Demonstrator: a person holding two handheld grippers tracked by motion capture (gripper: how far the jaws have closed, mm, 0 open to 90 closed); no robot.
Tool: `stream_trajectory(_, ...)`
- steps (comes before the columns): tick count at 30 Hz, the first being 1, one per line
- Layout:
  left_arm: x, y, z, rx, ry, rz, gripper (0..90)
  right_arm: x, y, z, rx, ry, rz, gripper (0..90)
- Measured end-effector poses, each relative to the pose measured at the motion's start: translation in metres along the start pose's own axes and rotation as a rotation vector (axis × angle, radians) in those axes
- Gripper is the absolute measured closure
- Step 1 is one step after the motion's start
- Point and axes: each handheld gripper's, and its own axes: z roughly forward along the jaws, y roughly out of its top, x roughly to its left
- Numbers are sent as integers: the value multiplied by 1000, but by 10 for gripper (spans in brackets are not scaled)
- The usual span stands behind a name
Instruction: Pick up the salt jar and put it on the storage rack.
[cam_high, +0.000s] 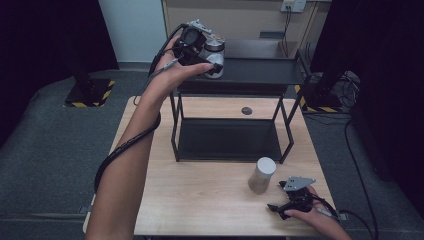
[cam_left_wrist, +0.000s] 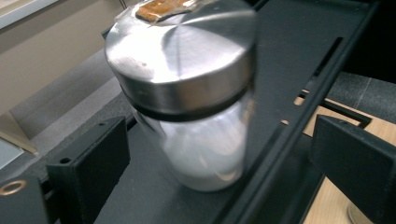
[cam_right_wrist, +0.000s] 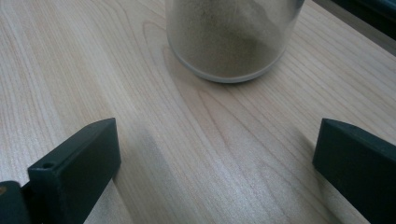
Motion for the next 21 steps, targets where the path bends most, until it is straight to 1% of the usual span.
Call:
stream_trajectory(5, -7, -6, -14, -9, 9, 19, 40, 0, 0, 0, 0, 0, 0, 17)
stream_trajectory(6, -7, -6, -14, -9, 9, 19, 40, 0, 0, 0, 0, 0, 0, 17)
stream_trajectory(9, -11, -10, -21, -14, 0, 32, 41, 0, 0, 0, 0, 0, 0, 17)
stream_trajectory(10, -10, -13, -26, -19, -26, 42, 52, 0, 0, 0, 0, 0, 0, 17)
stream_trajectory(11, -10, -15, -28, -22, -38, 51, 51, 0, 0, 0, 0, 0, 0, 17)
stream_trajectory(12, -10, -15, -28, -22, -38, 51, 52, 0, 0, 0, 0, 0, 0, 17)
stream_trajectory(14, -11, -18, -31, -17, -58, 72, 52, 0, 0, 0, 0, 0, 0, 17)
stream_trajectory(15, -12, -19, -32, -12, -63, 82, 52, 0, 0, 0, 0, 0, 0, 18)
stream_trajectory(17, -13, -24, -33, -3, -95, 104, 51, 0, 0, 0, 0, 0, -1, 17)
stream_trajectory(18, -14, -26, -33, 1, -104, 113, 51, 0, 0, 0, 1, 0, -1, 17)
stream_trajectory(21, -21, -32, -31, 13, -136, 151, 51, 0, 0, 0, 0, 0, -1, 17)
